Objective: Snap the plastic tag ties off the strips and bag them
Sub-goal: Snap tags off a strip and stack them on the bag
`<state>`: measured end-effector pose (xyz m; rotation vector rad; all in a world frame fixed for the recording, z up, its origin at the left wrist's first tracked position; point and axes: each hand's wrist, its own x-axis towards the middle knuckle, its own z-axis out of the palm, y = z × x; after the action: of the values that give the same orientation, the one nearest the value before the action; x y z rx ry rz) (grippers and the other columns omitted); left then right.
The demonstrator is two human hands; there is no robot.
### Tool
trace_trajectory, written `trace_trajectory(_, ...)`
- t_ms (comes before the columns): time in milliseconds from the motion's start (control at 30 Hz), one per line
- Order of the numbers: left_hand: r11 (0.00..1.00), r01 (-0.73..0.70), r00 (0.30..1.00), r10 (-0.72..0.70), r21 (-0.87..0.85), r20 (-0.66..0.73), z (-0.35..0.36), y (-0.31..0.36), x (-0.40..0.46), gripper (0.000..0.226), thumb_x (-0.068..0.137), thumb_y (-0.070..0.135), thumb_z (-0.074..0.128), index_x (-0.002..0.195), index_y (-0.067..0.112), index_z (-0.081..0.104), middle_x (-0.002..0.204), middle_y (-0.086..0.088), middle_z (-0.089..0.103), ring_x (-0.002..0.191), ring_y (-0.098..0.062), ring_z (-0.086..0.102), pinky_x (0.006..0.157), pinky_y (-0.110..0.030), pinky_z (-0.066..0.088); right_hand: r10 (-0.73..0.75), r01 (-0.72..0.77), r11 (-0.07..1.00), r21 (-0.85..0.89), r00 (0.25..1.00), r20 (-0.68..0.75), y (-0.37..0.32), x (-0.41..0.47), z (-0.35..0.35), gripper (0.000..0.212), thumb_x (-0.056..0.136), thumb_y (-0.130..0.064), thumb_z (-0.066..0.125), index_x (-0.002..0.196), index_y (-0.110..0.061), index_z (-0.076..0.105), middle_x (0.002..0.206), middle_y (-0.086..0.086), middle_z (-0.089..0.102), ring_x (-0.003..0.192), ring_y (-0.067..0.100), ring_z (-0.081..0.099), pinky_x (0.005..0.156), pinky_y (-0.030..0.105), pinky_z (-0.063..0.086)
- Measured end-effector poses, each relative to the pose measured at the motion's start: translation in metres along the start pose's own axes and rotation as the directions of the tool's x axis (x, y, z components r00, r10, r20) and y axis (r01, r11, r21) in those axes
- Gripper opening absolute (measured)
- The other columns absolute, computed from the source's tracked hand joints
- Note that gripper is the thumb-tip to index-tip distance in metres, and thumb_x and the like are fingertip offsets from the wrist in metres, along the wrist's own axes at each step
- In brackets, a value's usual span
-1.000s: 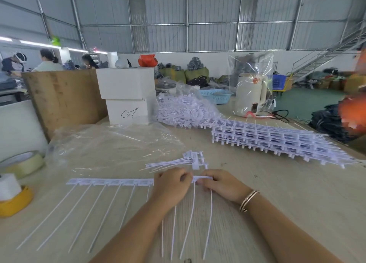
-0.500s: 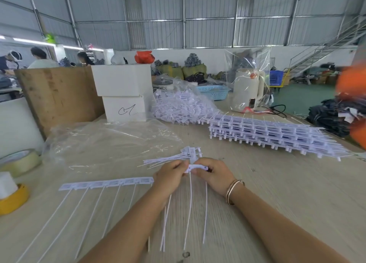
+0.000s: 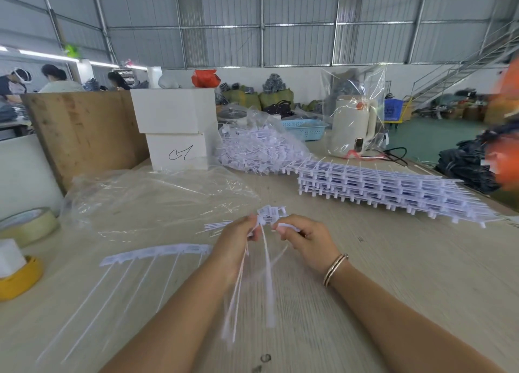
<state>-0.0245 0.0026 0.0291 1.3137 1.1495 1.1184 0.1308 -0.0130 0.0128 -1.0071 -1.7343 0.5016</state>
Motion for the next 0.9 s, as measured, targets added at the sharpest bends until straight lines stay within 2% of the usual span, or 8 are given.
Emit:
trace_trajectory(67,0.997,-0.048,0.997,0.051,0.057,-0.049,-0.004,0.002,0.002,0.029,0.097,0.026,0.045,0.074,0.011,0.055,0.064,0.003,0.049,0.064,-0.011,0.047,0.067,-0.027,0.032,0.026,-0.026,0.999,0.018,0.999,0.025,0.001,0.0,0.001,0.015,0.089,-0.007,0.06,0.082,-0.017,0.067,0.071,-0.016,0.06,0.063,-0.004,0.054,0.062,0.009,0.04)
trace_trajectory(167,0.979,-0.128,0.985,0.144,0.156,-0.096,-0.005,0.0,-0.001,0.035,0.095,0.022,0.048,0.061,0.016,0.055,0.052,0.009,0.048,0.054,-0.007,0.044,0.057,-0.021,0.033,0.111,-0.111,0.994,0.008,0.994,-0.011,0.004,0.003,-0.003,0.03,0.091,-0.006,0.055,0.066,-0.022,0.057,0.062,-0.011,0.051,0.058,0.001,0.045,0.061,0.019,0.038)
trace_trajectory(300,0.92,-0.229,0.959,0.269,0.318,-0.088,-0.007,-0.008,-0.001,0.034,0.096,0.026,0.045,0.07,0.009,0.058,0.065,-0.003,0.05,0.061,-0.014,0.046,0.06,-0.027,0.033,0.262,-0.239,0.957,0.163,0.955,-0.136,0.011,0.003,-0.019,0.034,0.093,-0.004,0.047,0.061,-0.016,0.052,0.05,-0.003,0.043,0.042,0.007,0.038,0.045,0.023,0.036)
trace_trajectory(467,0.9,-0.308,0.931,0.351,0.31,-0.094,-0.009,-0.012,0.0,0.027,0.094,0.013,0.04,0.07,0.01,0.051,0.061,0.003,0.046,0.056,-0.008,0.041,0.056,-0.026,0.03,0.445,-0.364,0.723,0.587,0.895,0.007,0.021,0.006,-0.031,0.017,0.093,-0.009,0.05,0.103,-0.011,0.064,0.048,-0.002,0.035,0.037,0.008,0.029,0.037,0.018,0.029)
trace_trajectory(567,0.884,-0.294,0.932,0.35,0.363,-0.097,-0.009,-0.012,0.003,0.031,0.09,0.004,0.036,0.064,0.019,0.045,0.06,0.001,0.044,0.051,-0.004,0.038,0.05,-0.02,0.027,0.473,-0.337,0.581,0.741,0.881,0.03,0.024,0.009,-0.035,0.005,0.088,-0.012,0.055,0.093,-0.011,0.057,0.052,-0.004,0.03,0.04,0.006,0.026,0.039,0.017,0.027)
trace_trajectory(700,0.861,-0.275,0.934,0.346,0.428,-0.095,-0.009,-0.014,0.004,0.028,0.09,0.005,0.039,0.067,0.019,0.046,0.056,0.005,0.042,0.051,-0.009,0.037,0.052,-0.028,0.028,0.536,-0.335,0.679,0.653,0.834,-0.129,0.027,0.01,-0.037,0.016,0.092,-0.02,0.055,0.092,-0.009,0.066,0.045,-0.011,0.04,0.039,0.003,0.035,0.041,0.015,0.032)
trace_trajectory(800,0.857,-0.292,0.929,0.359,0.425,-0.085,-0.01,-0.014,0.003,0.025,0.088,0.003,0.043,0.073,0.022,0.051,0.057,0.008,0.043,0.047,-0.003,0.036,0.048,-0.021,0.026,0.534,-0.331,0.747,0.577,0.816,-0.222,0.026,0.008,-0.039,0.019,0.093,-0.021,0.055,0.093,-0.009,0.07,0.046,-0.011,0.047,0.04,0.001,0.041,0.041,0.014,0.035)
trace_trajectory(900,0.839,-0.309,0.93,0.365,0.448,-0.043,-0.008,-0.014,0.002,0.027,0.087,0.001,0.046,0.078,0.026,0.052,0.07,0.009,0.05,0.056,-0.005,0.042,0.052,-0.021,0.03,0.447,-0.428,0.894,0.137,0.876,-0.182,0.023,0.008,-0.035,0.018,0.092,-0.023,0.056,0.088,-0.027,0.073,0.074,-0.015,0.064,0.064,-0.001,0.055,0.059,0.012,0.038)
